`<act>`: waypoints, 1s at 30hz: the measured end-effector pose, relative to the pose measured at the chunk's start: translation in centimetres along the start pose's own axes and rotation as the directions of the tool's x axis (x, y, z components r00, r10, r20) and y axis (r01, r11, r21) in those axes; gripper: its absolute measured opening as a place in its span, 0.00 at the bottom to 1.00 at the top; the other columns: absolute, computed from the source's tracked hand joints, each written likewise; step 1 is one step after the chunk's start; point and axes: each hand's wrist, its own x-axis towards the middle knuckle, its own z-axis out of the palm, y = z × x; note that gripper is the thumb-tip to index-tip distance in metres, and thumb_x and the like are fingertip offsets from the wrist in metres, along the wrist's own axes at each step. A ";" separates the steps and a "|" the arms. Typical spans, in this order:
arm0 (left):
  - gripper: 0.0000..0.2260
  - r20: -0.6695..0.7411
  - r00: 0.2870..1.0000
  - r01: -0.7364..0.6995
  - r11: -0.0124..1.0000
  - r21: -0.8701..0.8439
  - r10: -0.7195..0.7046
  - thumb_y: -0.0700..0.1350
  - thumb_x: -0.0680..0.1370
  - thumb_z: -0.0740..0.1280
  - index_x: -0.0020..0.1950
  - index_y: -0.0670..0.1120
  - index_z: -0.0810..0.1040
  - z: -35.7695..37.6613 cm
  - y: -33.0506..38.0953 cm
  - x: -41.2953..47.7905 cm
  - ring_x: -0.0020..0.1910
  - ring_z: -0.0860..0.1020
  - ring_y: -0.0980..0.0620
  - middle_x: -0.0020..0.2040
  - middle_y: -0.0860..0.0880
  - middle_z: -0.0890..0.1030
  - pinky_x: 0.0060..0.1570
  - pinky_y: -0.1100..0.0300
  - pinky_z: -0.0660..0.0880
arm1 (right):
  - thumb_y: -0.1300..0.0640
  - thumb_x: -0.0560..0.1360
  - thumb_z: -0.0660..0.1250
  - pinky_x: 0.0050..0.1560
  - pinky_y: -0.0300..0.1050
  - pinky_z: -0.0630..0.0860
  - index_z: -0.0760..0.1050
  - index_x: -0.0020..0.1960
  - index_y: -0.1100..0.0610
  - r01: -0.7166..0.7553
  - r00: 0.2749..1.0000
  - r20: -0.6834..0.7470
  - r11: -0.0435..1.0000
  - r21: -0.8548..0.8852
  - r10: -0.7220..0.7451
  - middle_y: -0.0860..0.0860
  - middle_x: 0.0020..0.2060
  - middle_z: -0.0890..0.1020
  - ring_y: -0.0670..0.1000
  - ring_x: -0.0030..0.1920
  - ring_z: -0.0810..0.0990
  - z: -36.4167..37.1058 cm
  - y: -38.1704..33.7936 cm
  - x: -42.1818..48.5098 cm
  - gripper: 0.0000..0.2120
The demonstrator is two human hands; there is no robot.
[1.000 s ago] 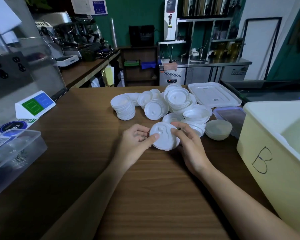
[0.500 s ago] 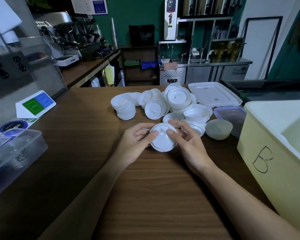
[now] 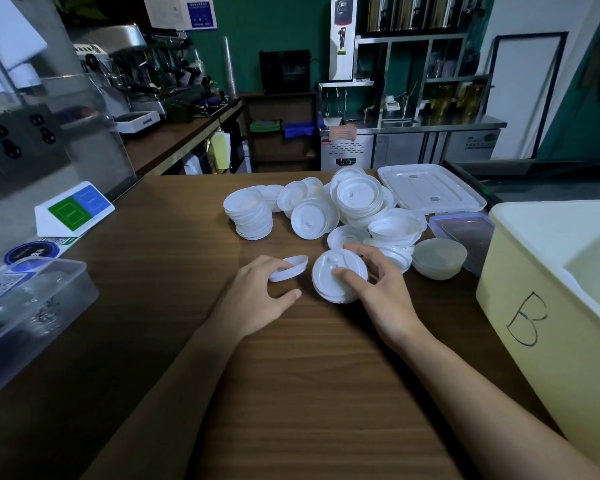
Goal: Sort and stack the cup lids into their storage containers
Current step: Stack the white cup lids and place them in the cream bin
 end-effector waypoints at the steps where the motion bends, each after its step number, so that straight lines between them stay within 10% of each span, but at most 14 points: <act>1: 0.15 -0.010 1.000 -0.005 1.000 0.005 0.005 0.49 0.75 0.78 0.60 0.51 0.83 0.1 0.1 0.1 0.55 0.77 0.59 0.57 0.58 0.81 0.55 0.67 0.71 | 0.62 0.77 0.76 0.55 0.32 0.76 0.81 0.63 0.52 0.000 1.000 -0.003 1.000 -0.005 0.000 0.47 0.57 0.86 0.44 0.58 0.84 0.0 0.0 0.0 0.16; 6: 0.09 -0.127 0.992 0.012 0.998 -0.062 -0.019 0.44 0.79 0.73 0.40 0.45 0.79 0.1 0.5 0.3 0.35 0.75 0.51 0.35 0.51 0.77 0.37 0.54 0.71 | 0.63 0.77 0.76 0.54 0.31 0.76 0.81 0.62 0.53 -0.005 1.000 -0.011 1.000 -0.003 0.004 0.48 0.56 0.87 0.44 0.57 0.84 0.0 -0.1 0.0 0.16; 10: 0.01 -0.145 0.977 0.101 0.937 -0.333 -0.157 0.45 0.77 0.75 0.48 0.48 0.86 -0.3 1.3 0.4 0.43 0.82 0.58 0.43 0.56 0.85 0.45 0.65 0.75 | 0.63 0.77 0.76 0.56 0.32 0.76 0.80 0.62 0.53 0.005 1.000 -0.008 1.000 -0.026 -0.005 0.47 0.57 0.86 0.43 0.58 0.84 0.0 -0.1 -0.1 0.16; 19: 0.16 0.057 0.968 0.164 0.443 -0.882 -0.246 0.32 0.78 0.72 0.63 0.45 0.80 -1.1 3.6 0.4 0.56 0.85 0.46 0.56 0.44 0.87 0.56 0.47 0.83 | 0.62 0.75 0.79 0.58 0.41 0.80 0.80 0.61 0.52 -0.040 0.999 -0.010 0.999 0.026 0.040 0.52 0.56 0.86 0.52 0.58 0.84 -0.3 0.5 0.3 0.17; 25: 0.11 -0.040 0.960 0.167 0.681 -0.713 -0.277 0.40 0.76 0.77 0.57 0.45 0.83 -0.2 3.8 0.4 0.45 0.84 0.57 0.49 0.50 0.87 0.42 0.66 0.79 | 0.56 0.70 0.75 0.69 0.57 0.77 0.82 0.62 0.50 -0.065 0.998 0.005 0.991 0.116 0.065 0.53 0.57 0.87 0.57 0.62 0.83 -0.2 0.9 0.7 0.20; 30: 0.10 0.098 0.948 0.287 0.674 -0.681 -0.304 0.46 0.76 0.78 0.52 0.40 0.85 0.1 3.5 0.2 0.36 0.83 0.54 0.47 0.41 0.86 0.39 0.63 0.81 | 0.53 0.69 0.74 0.72 0.66 0.74 0.84 0.60 0.48 -0.083 0.996 -0.024 0.988 0.132 0.086 0.54 0.58 0.86 0.61 0.64 0.82 -0.2 1.2 0.9 0.19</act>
